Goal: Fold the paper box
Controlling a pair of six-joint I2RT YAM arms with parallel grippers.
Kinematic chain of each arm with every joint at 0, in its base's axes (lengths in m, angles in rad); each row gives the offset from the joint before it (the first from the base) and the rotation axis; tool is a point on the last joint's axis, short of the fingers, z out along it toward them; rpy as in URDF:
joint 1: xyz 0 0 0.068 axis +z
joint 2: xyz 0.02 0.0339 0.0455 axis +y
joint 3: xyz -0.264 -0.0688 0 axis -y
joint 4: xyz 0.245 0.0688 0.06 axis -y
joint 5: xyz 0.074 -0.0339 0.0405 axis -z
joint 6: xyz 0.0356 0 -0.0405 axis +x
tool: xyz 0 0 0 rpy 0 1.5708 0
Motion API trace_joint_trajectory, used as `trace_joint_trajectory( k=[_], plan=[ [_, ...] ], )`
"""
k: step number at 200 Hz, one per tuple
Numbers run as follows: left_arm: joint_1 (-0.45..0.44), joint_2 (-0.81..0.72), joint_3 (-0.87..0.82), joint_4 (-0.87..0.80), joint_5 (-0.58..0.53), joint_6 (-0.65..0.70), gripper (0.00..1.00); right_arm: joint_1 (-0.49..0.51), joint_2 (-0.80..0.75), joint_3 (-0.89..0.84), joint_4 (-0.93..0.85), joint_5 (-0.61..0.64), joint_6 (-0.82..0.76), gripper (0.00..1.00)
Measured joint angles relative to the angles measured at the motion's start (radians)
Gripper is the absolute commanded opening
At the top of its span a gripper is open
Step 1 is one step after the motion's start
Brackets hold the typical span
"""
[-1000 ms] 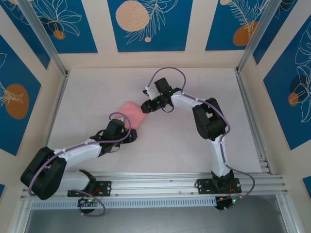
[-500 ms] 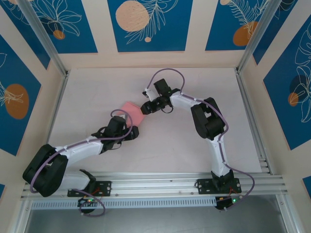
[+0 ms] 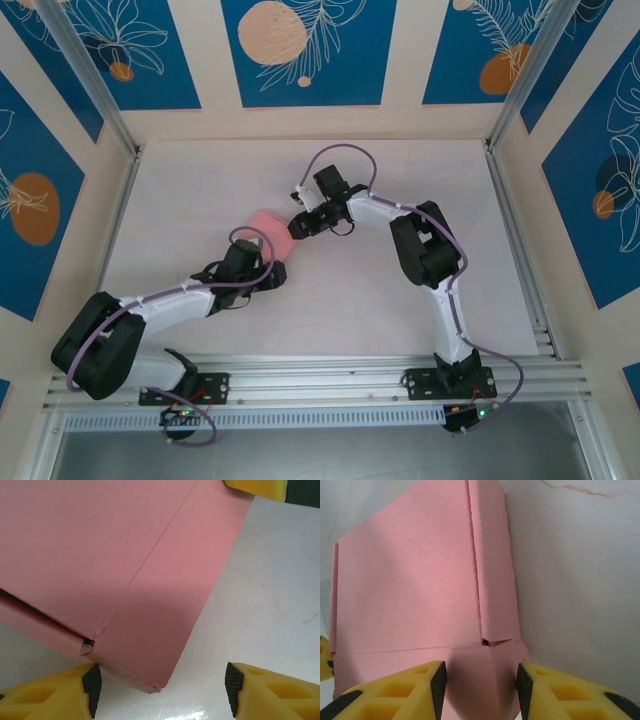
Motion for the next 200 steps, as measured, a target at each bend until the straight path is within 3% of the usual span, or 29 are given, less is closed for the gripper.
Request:
trace_joint_trajectory(
  k=[25, 99, 200],
  plan=[
    [0.000, 0.000, 0.000, 0.001, 0.000, 0.000, 0.68, 0.000, 0.000, 0.000, 0.000, -0.002, 0.000, 0.43],
    [0.000, 0.017, 0.002, -0.027, -0.079, 0.050, 0.55, 0.000, 0.000, 0.000, 0.000, -0.011, 0.000, 0.39],
    [-0.002, 0.051, 0.016, -0.087, -0.158, 0.125, 0.52, 0.000, 0.000, -0.011, 0.005, -0.014, 0.000, 0.38]
  ],
)
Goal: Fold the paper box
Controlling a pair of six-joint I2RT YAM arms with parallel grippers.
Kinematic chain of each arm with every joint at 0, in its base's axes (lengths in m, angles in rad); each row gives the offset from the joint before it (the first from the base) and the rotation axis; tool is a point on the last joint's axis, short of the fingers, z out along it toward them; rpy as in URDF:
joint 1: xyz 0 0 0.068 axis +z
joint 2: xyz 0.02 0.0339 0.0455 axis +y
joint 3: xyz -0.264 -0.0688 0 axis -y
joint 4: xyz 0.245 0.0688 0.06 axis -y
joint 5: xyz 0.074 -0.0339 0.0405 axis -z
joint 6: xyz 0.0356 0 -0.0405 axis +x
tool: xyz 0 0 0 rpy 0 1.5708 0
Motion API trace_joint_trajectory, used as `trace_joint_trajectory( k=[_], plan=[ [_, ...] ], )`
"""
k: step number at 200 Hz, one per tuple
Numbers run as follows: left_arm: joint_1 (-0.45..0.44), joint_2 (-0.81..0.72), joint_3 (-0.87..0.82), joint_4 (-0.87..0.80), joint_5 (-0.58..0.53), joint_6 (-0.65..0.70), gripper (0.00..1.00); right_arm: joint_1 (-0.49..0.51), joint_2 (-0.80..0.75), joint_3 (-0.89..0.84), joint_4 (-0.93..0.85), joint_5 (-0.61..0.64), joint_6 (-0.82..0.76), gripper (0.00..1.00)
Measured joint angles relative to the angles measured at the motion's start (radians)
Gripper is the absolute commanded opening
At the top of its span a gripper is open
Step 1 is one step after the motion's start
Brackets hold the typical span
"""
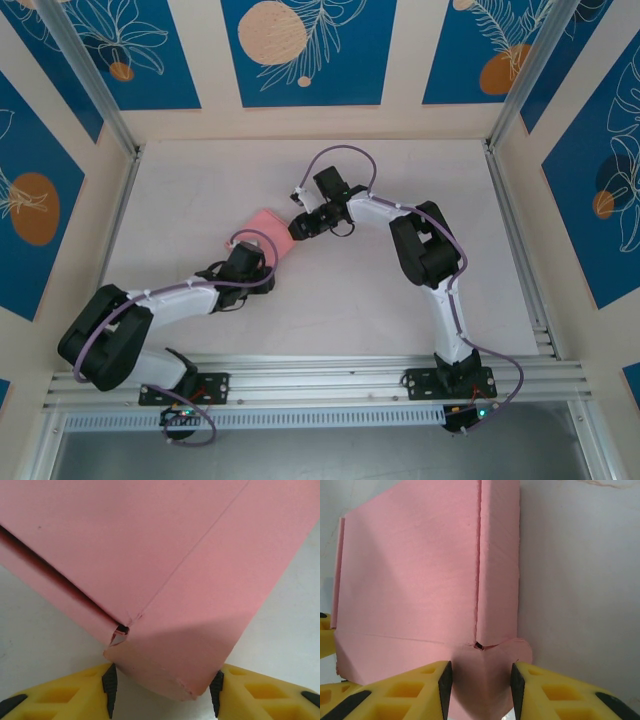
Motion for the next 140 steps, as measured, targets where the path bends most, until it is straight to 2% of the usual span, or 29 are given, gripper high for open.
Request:
trace_joint_trajectory(
  k=[105, 140],
  plan=[
    [0.000, 0.008, 0.045, -0.009, 0.028, 0.036, 0.51, 0.000, 0.000, 0.000, 0.003, -0.002, 0.000, 0.35],
    [0.001, 0.011, 0.045, -0.020, 0.027, 0.038, 0.45, 0.000, 0.000, -0.004, 0.010, -0.007, 0.000, 0.35]
  ],
)
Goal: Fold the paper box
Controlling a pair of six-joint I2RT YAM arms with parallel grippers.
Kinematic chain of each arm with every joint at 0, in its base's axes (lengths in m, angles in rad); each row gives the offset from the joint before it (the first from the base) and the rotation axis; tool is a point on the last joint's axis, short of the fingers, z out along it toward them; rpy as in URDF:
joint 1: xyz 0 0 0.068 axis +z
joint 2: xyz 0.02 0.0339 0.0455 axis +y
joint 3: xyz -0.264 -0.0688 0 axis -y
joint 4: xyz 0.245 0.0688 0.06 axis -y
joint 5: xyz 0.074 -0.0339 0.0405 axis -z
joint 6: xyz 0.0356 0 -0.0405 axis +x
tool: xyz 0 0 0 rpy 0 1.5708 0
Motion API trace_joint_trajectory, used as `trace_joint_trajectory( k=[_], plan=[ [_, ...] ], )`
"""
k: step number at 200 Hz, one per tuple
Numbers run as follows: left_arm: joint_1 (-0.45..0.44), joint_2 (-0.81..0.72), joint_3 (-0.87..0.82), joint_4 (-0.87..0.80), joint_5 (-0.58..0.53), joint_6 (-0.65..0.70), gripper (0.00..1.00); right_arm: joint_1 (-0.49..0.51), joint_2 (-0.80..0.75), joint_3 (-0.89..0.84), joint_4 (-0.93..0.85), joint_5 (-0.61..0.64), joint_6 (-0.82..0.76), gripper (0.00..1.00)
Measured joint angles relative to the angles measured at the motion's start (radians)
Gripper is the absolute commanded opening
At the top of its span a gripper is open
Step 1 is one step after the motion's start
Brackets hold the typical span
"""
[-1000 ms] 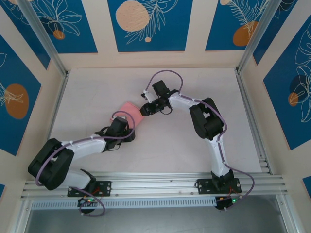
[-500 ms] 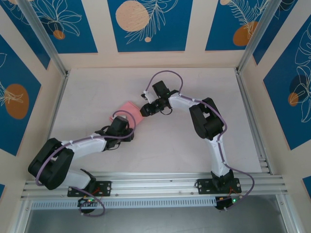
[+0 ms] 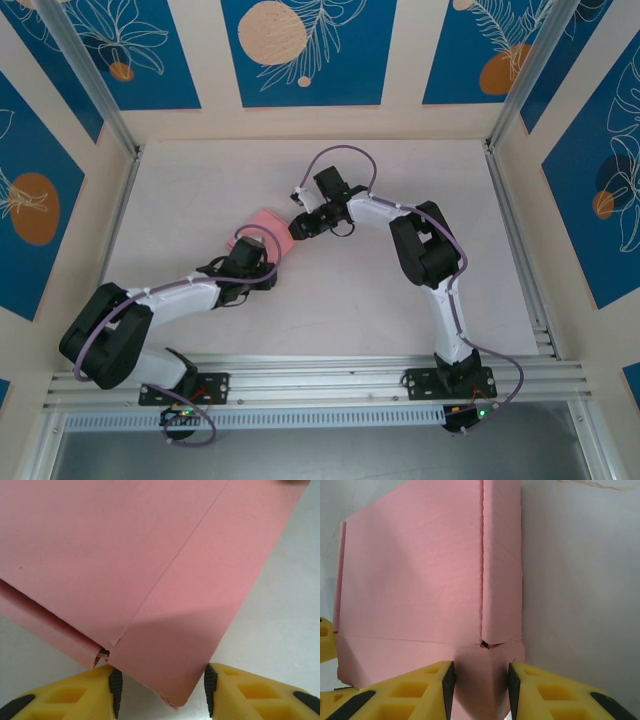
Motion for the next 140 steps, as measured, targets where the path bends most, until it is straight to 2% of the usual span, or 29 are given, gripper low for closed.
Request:
trace_joint_trajectory(
  k=[32, 140],
  plan=[
    [0.004, 0.000, 0.000, -0.007, -0.007, 0.017, 0.39, 0.000, 0.000, -0.001, 0.003, -0.001, 0.000, 0.35],
    [0.022, -0.041, 0.000, -0.056, -0.068, 0.064, 0.39, 0.000, 0.000, -0.009, 0.008, -0.005, 0.000, 0.35]
  ],
)
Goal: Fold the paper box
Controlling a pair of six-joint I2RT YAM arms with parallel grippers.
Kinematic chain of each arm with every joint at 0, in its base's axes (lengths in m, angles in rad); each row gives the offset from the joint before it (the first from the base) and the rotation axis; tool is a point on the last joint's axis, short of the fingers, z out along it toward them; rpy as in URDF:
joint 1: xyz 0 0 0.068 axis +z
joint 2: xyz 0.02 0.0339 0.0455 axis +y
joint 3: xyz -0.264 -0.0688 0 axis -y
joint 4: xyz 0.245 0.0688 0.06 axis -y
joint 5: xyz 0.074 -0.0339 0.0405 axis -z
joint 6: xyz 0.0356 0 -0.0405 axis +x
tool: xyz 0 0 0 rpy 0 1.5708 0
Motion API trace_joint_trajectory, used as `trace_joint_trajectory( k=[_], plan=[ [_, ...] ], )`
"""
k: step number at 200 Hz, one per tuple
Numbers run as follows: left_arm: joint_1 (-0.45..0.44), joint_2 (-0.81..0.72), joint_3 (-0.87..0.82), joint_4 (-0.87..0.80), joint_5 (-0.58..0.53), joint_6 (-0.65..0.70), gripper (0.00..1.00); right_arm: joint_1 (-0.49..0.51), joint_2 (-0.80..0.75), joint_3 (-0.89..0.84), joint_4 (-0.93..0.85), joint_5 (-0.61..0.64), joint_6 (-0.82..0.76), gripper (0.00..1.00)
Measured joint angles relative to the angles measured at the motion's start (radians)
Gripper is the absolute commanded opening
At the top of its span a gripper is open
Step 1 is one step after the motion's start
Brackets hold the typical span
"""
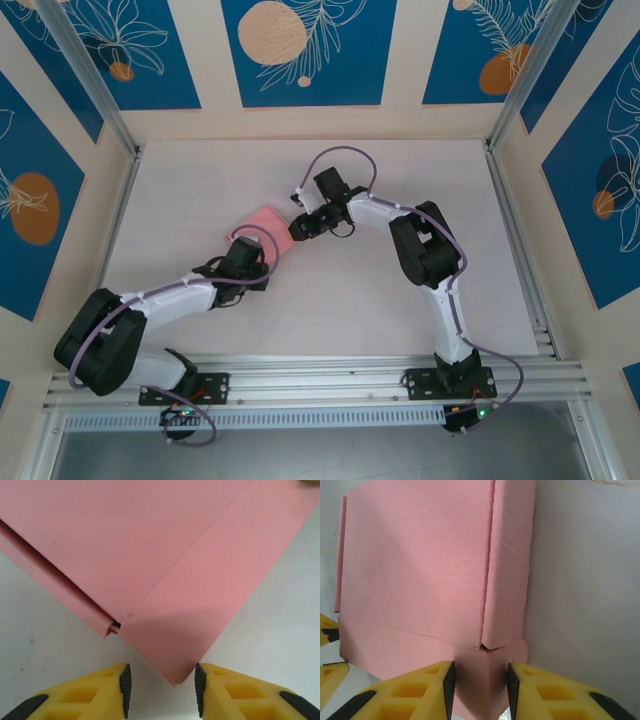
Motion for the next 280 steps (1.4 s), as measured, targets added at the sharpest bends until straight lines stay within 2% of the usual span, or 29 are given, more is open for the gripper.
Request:
trace_joint_trajectory(
  k=[94, 162, 189, 219, 258, 280],
  plan=[
    [0.056, 0.009, 0.000, 0.001, 0.017, 0.040, 0.28, 0.000, -0.008, -0.024, 0.003, -0.003, 0.000, 0.35],
    [0.097, 0.009, 0.000, 0.004, 0.048, 0.061, 0.26, 0.000, -0.047, -0.039, 0.003, -0.003, 0.003, 0.40],
    [0.118, 0.009, 0.000, 0.004, 0.073, 0.065, 0.39, 0.001, -0.058, -0.039, 0.003, -0.003, 0.003, 0.41],
    [0.129, 0.009, 0.000, 0.007, 0.092, 0.066, 0.44, 0.011, -0.058, -0.039, 0.000, 0.003, 0.006, 0.44],
    [0.137, -0.031, 0.000, 0.006, 0.118, 0.061, 0.57, 0.023, -0.064, -0.053, 0.000, 0.055, 0.036, 0.58],
    [0.156, -0.106, 0.008, -0.014, 0.117, 0.071, 0.63, 0.023, -0.092, -0.072, -0.009, 0.089, 0.069, 0.61]
  ],
)
